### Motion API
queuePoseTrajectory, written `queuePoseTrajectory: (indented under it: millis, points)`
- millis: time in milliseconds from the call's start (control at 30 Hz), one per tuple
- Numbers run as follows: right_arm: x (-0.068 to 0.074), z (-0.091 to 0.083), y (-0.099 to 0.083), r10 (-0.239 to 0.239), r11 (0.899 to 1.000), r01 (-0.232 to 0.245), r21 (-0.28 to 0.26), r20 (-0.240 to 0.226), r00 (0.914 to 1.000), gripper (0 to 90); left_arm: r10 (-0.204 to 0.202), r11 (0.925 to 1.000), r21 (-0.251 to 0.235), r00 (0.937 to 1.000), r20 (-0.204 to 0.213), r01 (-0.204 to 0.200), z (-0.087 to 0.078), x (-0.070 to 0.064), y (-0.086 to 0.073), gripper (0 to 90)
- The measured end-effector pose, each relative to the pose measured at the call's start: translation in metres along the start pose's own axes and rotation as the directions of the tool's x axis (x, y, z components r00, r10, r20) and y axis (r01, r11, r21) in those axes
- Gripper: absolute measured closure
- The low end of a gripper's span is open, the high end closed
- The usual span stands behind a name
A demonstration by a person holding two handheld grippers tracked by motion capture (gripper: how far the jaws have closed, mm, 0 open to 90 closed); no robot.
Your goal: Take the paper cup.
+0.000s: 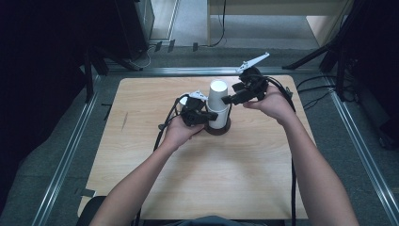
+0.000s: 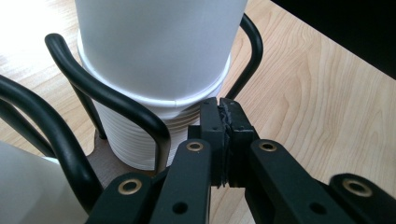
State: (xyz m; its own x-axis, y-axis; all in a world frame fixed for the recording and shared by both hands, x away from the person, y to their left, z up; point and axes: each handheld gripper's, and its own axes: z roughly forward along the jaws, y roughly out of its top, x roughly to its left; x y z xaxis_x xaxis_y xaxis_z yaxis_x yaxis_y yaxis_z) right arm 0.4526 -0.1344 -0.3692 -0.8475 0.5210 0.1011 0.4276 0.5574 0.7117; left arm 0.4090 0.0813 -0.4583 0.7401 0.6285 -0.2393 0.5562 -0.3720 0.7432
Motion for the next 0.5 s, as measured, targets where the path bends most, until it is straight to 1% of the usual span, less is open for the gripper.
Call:
queuePoseTrajectory:
  millis: [100, 300, 400, 500]
  points:
    - [0.000, 0.003, 0.007, 0.003, 1.000, -0.003, -0.003, -0.007, 1.0000, 22.8, -0.005, 1.0000, -0.007, 1.0000, 0.002, 0.005, -0.001, 0.001, 0.000, 88.8]
    - [0.003, 0.011, 0.018, -0.022, 1.000, 0.022, 0.019, 0.005, 0.9997, 22.2, -0.004, 1.0000, -0.006, 1.0000, -0.001, 0.004, -0.002, 0.002, 0.000, 88.5]
    - [0.006, 0.017, 0.025, -0.033, 0.999, 0.032, 0.042, 0.018, 0.9993, 21.7, -0.001, 1.0000, -0.005, 1.0000, -0.006, 0.001, -0.002, 0.001, -0.001, 87.5]
    - [0.006, 0.020, 0.028, -0.041, 0.998, 0.040, 0.050, 0.010, 0.9991, 21.5, -0.009, 0.9999, -0.011, 1.0000, -0.004, 0.009, -0.002, 0.001, -0.001, 87.4]
